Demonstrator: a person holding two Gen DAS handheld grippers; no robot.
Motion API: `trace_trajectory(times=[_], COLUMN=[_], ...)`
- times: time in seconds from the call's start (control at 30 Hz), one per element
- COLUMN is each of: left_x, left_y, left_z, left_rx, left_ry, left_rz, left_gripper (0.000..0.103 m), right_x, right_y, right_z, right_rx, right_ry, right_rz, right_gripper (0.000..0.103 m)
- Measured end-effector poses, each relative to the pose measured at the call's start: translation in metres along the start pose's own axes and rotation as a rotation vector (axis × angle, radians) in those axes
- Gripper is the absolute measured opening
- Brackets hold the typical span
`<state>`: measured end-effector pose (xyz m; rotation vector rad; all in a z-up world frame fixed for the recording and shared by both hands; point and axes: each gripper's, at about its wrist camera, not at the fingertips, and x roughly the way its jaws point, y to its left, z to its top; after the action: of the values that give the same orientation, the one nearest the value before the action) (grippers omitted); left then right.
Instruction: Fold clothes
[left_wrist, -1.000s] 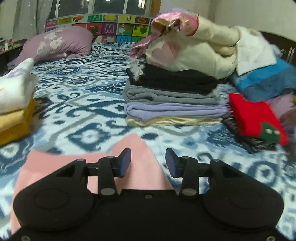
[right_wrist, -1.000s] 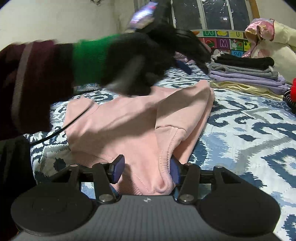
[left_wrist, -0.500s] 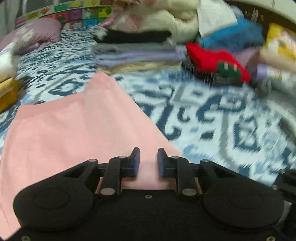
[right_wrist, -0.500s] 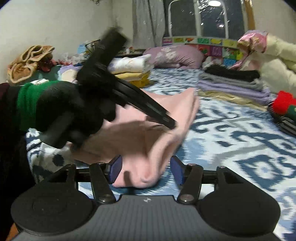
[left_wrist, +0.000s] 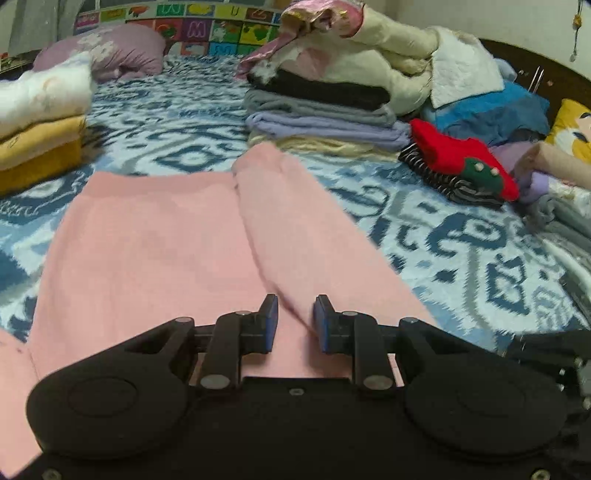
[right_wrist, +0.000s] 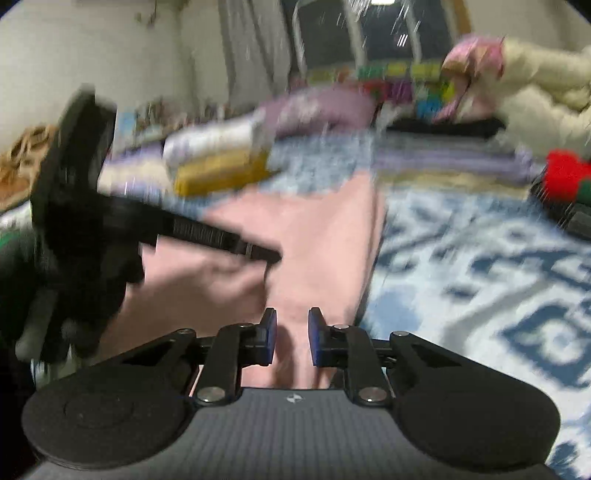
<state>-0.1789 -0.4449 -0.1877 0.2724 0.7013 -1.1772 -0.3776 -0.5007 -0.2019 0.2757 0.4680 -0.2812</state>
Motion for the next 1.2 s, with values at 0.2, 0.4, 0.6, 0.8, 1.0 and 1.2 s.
trace_trajectory(times=[0.2,0.4,0.6,0.8,1.0,1.2], left_x=[-0.014,0.000,0.018,0.063,0.117,0.137], left_y=[-0.003,-0.009,-0.012,-0.018,-0.015,-0.022], left_z=[0.001,0.009,0.038,0.088,0.121,0.120], left_rx=[0.006,0.049,0.088,0.112,0.129,0.237], left_ry=[-0.060,-0.025,-0.024,-0.010,0.050,0.092], left_rz=[0.008,-0.002,0.029,0.052,0.087,0.125], left_gripper=[0.022,0.022,0.023,0.023,0.023,0.025], right_x=[-0.008,-0.009,0.003,0.006,0.008,0.010], right_y=[0.002,0.001,0.014,0.015,0.017,0.014], right_z=[0.003,0.003,-0.001,-0.003,-0.006,-0.008], right_rx=[0.004,0.001,-0.087,-0.087,-0.095,-0.080], right_ry=[-0.019,-0.066,0.041,0.044,0.046,0.048], right_rz=[0.024,-0.075,-0.032,-0.024,-0.014,0.002], right_gripper=[0.020,0.021,0.022,0.022,0.023,0.023])
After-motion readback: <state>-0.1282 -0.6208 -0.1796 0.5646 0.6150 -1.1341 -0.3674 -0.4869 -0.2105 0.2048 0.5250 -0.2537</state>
